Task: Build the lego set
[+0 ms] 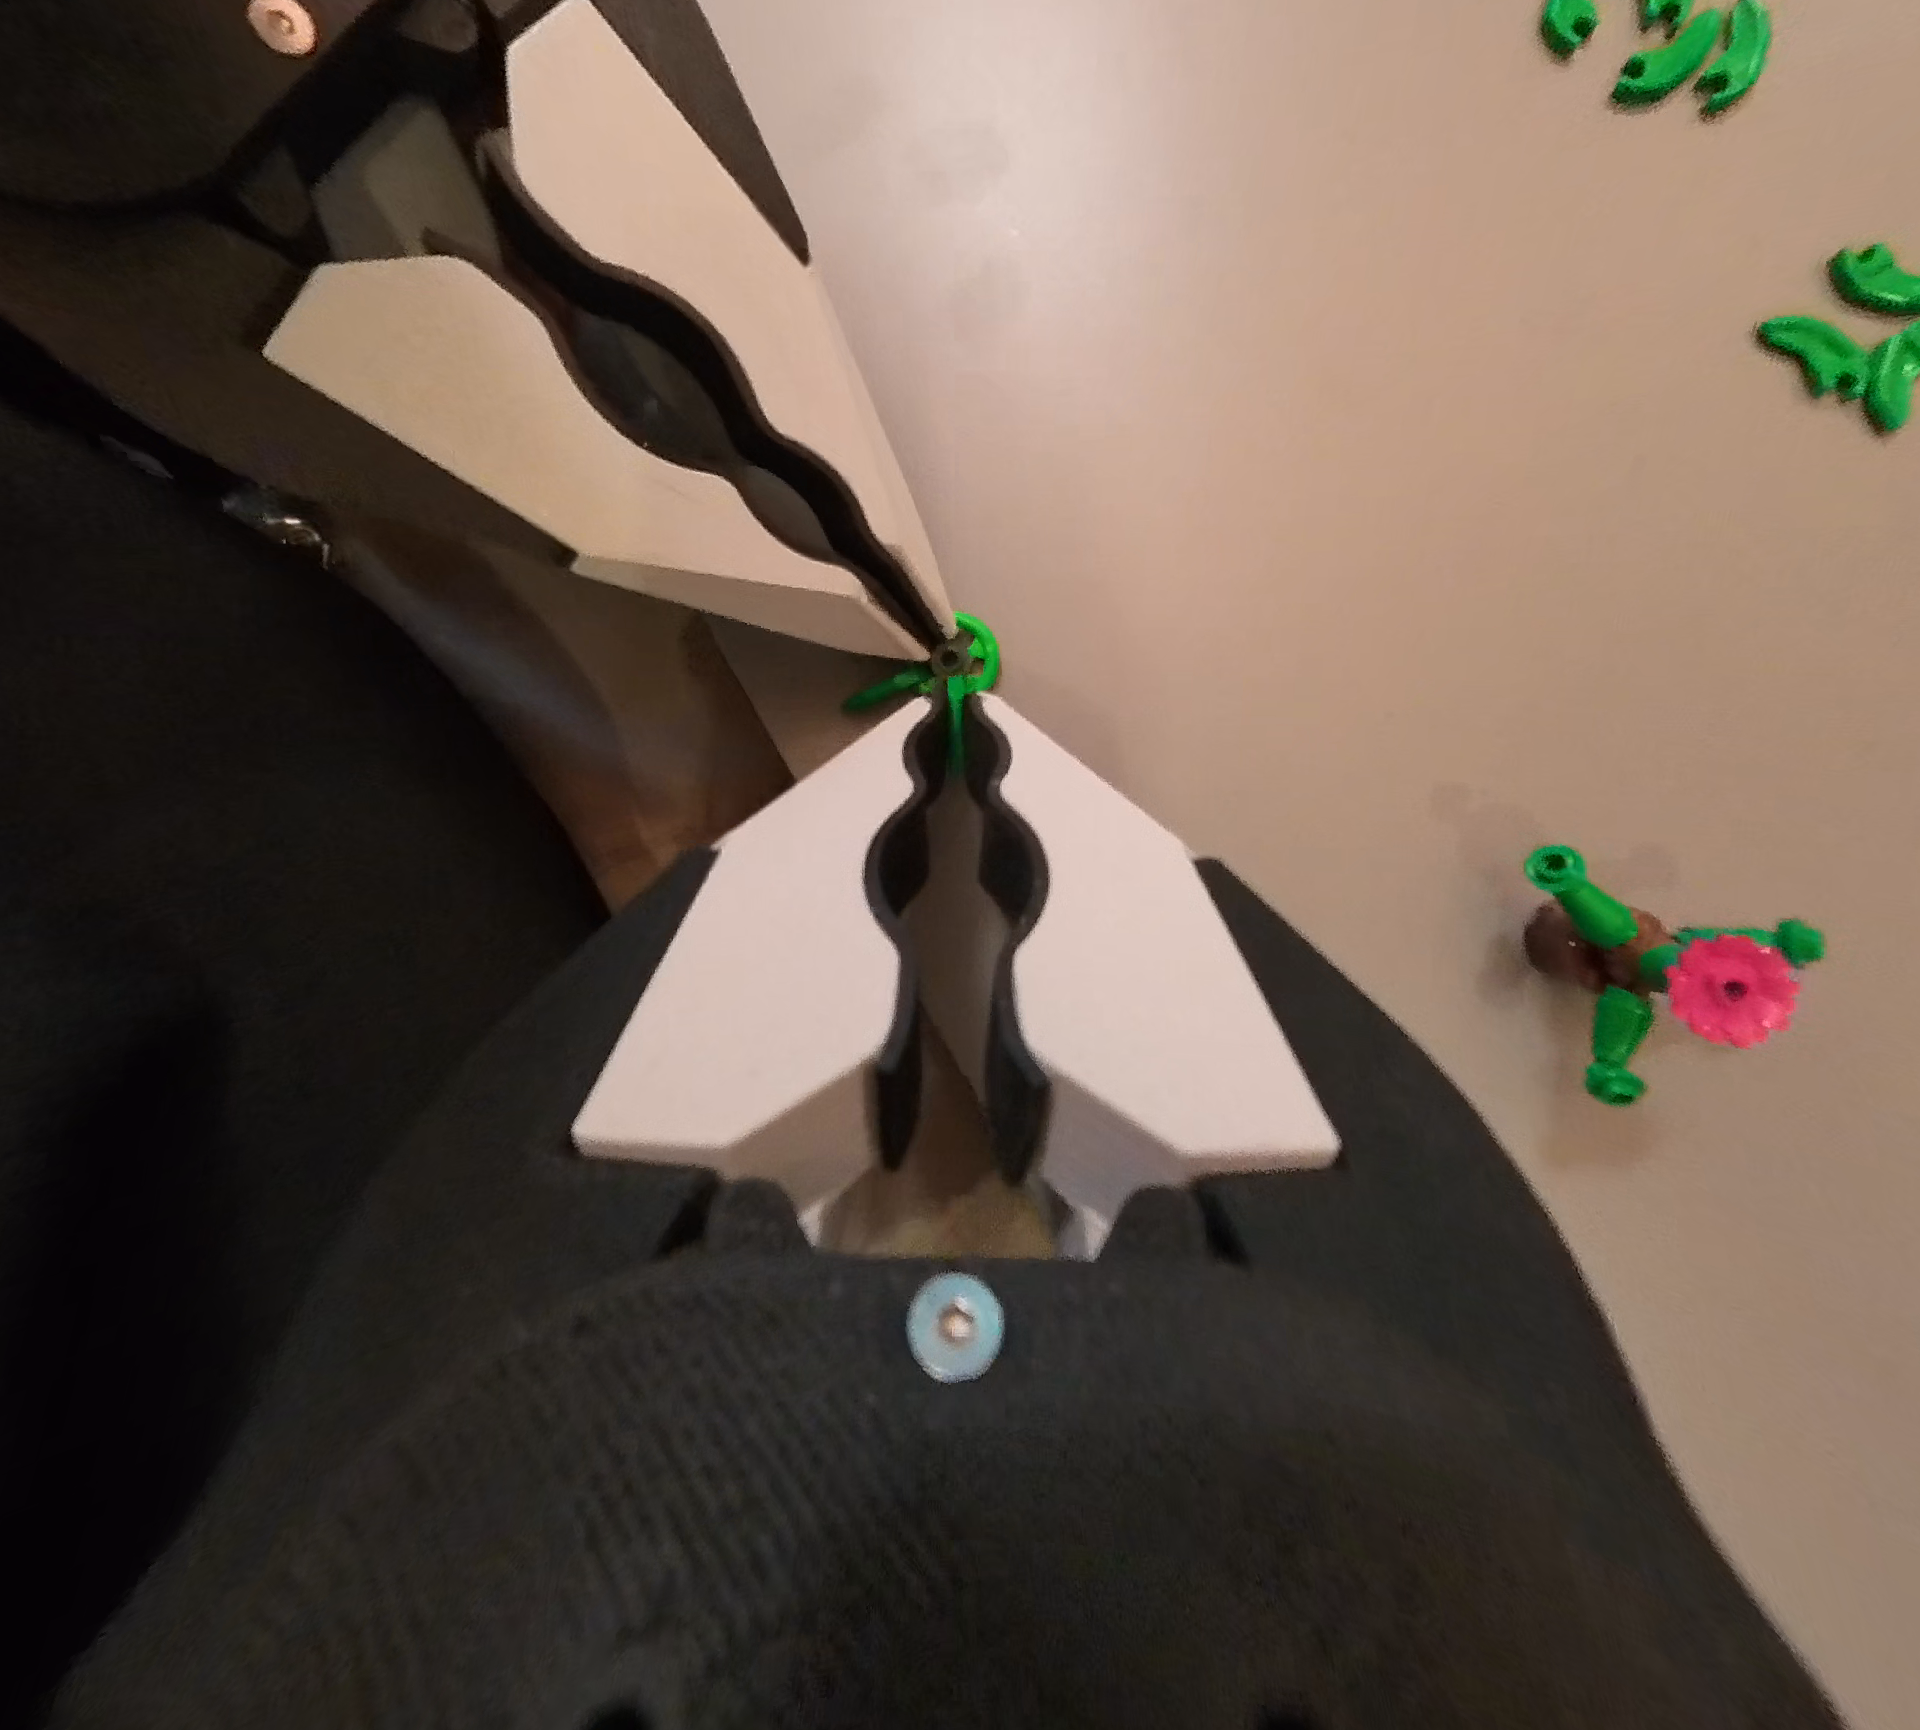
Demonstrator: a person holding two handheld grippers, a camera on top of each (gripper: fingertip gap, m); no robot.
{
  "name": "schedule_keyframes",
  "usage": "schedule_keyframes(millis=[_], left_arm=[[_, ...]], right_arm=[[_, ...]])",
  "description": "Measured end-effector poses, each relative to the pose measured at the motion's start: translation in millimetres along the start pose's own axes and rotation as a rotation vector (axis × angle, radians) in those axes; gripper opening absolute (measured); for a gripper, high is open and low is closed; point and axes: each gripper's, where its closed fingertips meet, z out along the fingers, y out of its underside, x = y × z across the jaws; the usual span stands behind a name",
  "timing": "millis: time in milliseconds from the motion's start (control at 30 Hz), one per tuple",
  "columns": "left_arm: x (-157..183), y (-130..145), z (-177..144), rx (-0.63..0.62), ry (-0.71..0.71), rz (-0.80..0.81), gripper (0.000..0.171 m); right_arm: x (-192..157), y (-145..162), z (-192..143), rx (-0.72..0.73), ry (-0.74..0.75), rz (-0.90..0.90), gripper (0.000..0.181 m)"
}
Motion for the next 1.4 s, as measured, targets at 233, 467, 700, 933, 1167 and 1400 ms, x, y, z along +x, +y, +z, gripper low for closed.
schedule_keyframes(millis=[233, 467, 700, 933, 1167, 1400], left_arm=[[-0.5, 0.1, 0.0, -0.001, -0.004, -0.005, 0.001], [-0.3, 0.0, -0.2, -0.004, 0.013, -0.04, 0.001], [-0.4, -0.1, -0.2, -0.002, 0.012, -0.04, 0.001], [-0.6, -0.4, 0.0, 0.002, 0.005, -0.04, 0.001], [-0.8, -0.1, 0.0, 0.002, -0.001, -0.043, 0.001], [-0.9, 0.7, -0.1, -0.002, 0.003, -0.056, 0.001]], right_arm=[[-1.3, 2.8, 2.3, -0.072, -0.029, 0.067, 0.001], [-1.1, 2.6, 2.4, -0.12, -0.002, 0.085, 0.001], [1.4, 2.1, 1.9, -0.12, 0.03, 0.061, 0.0], [-0.4, 3.0, 2.8, -0.14, 0.028, 0.025, 0.0], [-0.3, 2.7, 3.4, -0.187, 0.045, 0.011, 0.0], [0.0, 2.0, 4.8, -0.262, 0.08, 0.009, 0.0]])
